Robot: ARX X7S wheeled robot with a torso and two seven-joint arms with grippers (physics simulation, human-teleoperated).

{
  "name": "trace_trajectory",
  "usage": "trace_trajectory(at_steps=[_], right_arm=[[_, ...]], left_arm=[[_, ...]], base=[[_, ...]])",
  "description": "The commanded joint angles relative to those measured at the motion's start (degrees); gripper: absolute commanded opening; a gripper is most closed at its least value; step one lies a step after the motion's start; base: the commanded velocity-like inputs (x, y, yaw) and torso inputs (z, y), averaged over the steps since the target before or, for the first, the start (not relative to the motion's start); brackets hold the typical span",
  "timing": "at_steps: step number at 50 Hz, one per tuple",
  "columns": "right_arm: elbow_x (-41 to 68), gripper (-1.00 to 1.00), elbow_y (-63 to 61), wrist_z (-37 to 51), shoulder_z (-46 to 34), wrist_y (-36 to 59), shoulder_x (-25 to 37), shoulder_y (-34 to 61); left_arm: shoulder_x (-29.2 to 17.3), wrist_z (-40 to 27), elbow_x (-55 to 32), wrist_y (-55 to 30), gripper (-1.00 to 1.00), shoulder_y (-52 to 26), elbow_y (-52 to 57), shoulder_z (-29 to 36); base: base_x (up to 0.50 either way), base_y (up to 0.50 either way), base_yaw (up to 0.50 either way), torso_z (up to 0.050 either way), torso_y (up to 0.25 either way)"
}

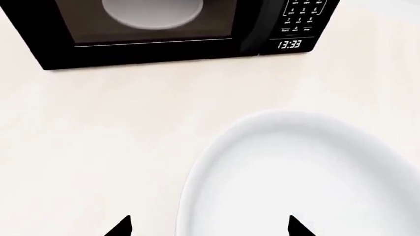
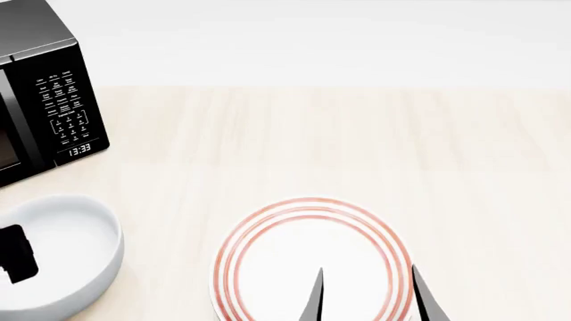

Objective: Pick up the white bowl and put it on the plate.

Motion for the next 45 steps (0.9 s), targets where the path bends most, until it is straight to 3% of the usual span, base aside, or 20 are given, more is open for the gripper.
trace_trajectory(at_steps=[1, 45], right_arm=[[-0.29, 1.0, -0.57, -1.46, 1.15, 0.02, -0.76, -0.21], [0.03, 1.0, 0.19, -0.74, 0.03, -0.6, 0.03, 0.33]], left_arm=[[0.89, 0.01, -1.2, 1.03, 1.0, 0.3, -1.13, -2.0], [0.47, -4.16, -5.89, 3.49, 1.0, 1.37, -3.96, -2.02]], base=[[0.0, 0.0, 0.0, 0.0, 0.0], [0.0, 0.0, 0.0, 0.0, 0.0]])
